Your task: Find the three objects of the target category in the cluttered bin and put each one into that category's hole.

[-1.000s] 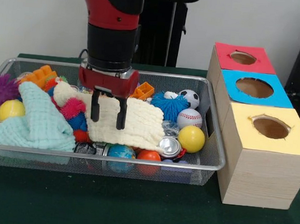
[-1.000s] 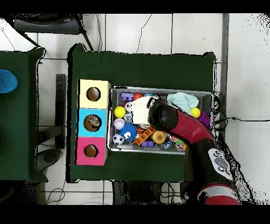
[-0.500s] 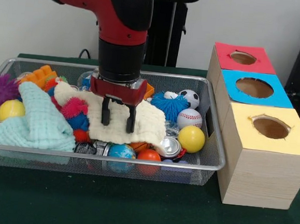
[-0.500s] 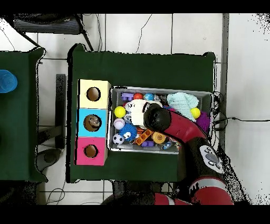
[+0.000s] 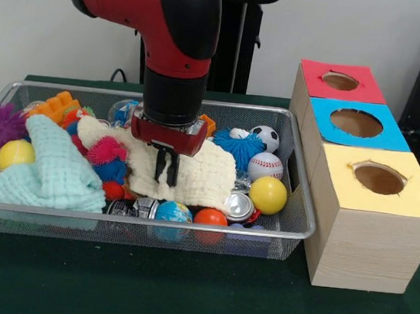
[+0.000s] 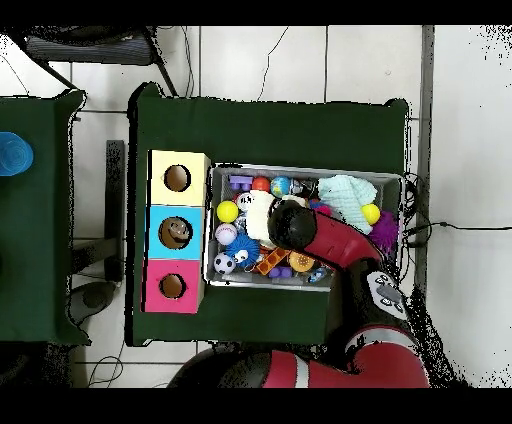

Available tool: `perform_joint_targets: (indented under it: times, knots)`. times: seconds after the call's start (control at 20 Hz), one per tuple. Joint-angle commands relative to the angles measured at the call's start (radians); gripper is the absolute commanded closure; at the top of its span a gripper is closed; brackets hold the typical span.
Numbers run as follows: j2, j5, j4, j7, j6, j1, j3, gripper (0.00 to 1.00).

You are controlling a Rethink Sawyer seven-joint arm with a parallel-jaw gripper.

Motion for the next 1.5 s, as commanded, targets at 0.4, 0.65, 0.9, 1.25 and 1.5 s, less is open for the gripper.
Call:
perform_joint_targets:
  times: [0.4, 0.65, 0.9, 1.25, 1.5]
  knots:
    - [-0.098, -0.017, 0.039, 0.104, 0.253, 0.037, -0.045, 1.00]
    - [-0.211, -0.046, 0.067, 0.074, 0.477, 0.054, -0.113, 1.00]
    - [-0.188, -0.096, 0.053, 0.047, 0.590, 0.038, -0.153, 1.00]
    - [-0.123, -0.144, 0.041, 0.042, 0.641, -0.010, -0.148, 1.00]
    - [-0.136, -0.147, 0.108, 0.066, 0.573, -0.028, -0.133, 1.00]
